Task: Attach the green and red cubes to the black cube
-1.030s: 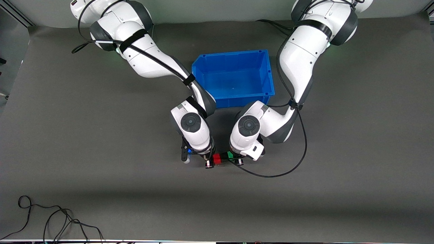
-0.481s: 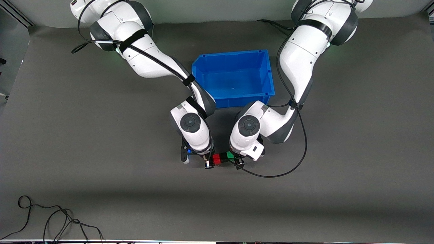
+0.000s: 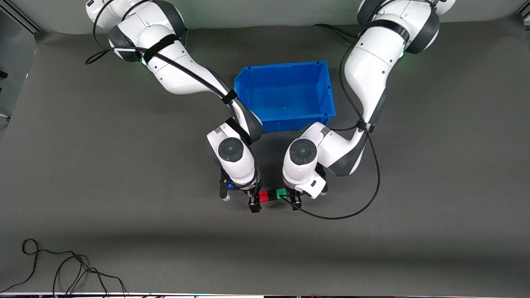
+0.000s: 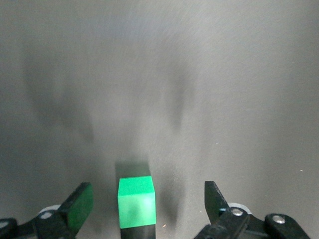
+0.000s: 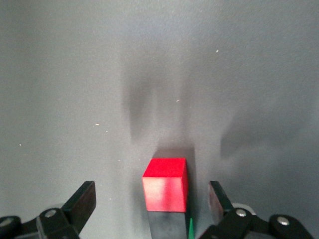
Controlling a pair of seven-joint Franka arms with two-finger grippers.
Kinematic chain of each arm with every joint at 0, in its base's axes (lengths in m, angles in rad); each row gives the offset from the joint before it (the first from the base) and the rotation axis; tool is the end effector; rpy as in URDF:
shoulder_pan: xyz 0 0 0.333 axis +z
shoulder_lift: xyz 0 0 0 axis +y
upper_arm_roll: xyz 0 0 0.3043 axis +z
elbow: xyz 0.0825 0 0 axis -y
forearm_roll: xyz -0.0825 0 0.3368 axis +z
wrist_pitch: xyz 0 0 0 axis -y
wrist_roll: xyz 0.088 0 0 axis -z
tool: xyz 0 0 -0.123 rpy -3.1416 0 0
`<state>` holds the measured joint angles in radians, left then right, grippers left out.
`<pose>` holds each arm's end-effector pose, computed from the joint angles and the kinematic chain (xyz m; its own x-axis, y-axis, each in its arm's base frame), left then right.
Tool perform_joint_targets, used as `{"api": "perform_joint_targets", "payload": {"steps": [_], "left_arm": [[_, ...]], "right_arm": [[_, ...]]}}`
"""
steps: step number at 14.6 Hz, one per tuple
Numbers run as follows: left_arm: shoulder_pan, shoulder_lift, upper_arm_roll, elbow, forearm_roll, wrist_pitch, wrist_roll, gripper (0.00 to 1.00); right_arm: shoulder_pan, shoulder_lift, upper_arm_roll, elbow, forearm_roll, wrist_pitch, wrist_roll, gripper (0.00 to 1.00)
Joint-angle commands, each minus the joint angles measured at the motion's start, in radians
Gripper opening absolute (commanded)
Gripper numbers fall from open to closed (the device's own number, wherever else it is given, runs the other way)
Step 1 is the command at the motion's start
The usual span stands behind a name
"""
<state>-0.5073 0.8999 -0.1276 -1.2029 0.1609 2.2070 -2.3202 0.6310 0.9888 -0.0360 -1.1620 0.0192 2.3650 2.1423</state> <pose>0.6012 -0.4011 0.2477 -0.0768 0.9960 -0.0464 0.9909 0.0814 0.1076 0.6067 0.4213 0.2146 0.0403 -0.9938 -0.1035 -0.9822 -0.0204 -0.1868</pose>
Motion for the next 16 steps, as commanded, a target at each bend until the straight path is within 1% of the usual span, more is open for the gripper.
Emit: {"api": "perform_joint_targets", "payload": {"steps": [1,3,4,6,10,12,14,15,16], "left_arm": [[0.041,-0.09,-0.001,-0.023,-0.015,-0.137,0.221,1.0],[0.073,-0.157,-0.003,-0.036,-0.024,-0.287,0.419,1.0],[0.088,-0.198,-0.001,-0.056,-0.026,-0.335,0.503,1.0],[0.139,-0.3,-0.001,-0.121,-0.052,-0.375,0.673,1.0],[0.236,-0.464,0.003,-0.234,-0.073,-0.443,1.037,1.0],[0.298,-0.563,0.005,-0.324,-0.073,-0.461,1.32,1.0],[0.375,-0.662,0.006,-0.42,-0.073,-0.464,1.514,1.0],[0.412,-0.711,0.006,-0.456,-0.073,-0.472,1.653,1.0],[0.456,-0.743,0.006,-0.477,-0.08,-0.492,1.8,1.0]], "right_arm": [[-0.036,-0.088,0.011,0.001,0.014,-0.148,-0.086,1.0],[-0.078,-0.175,0.016,0.001,0.095,-0.266,-0.206,1.0],[-0.108,-0.223,0.016,0.001,0.132,-0.339,-0.282,1.0],[-0.16,-0.326,0.015,-0.001,0.175,-0.494,-0.433,1.0],[-0.275,-0.51,0.007,-0.007,0.188,-0.81,-0.83,1.0],[-0.333,-0.579,0.004,-0.01,0.176,-0.949,-1.058,1.0],[-0.39,-0.643,-0.007,-0.013,0.173,-1.048,-1.294,1.0],[-0.405,-0.665,-0.034,-0.018,0.171,-1.082,-1.405,1.0],[-0.407,-0.683,-0.077,-0.018,0.171,-1.116,-1.511,1.0]]}}
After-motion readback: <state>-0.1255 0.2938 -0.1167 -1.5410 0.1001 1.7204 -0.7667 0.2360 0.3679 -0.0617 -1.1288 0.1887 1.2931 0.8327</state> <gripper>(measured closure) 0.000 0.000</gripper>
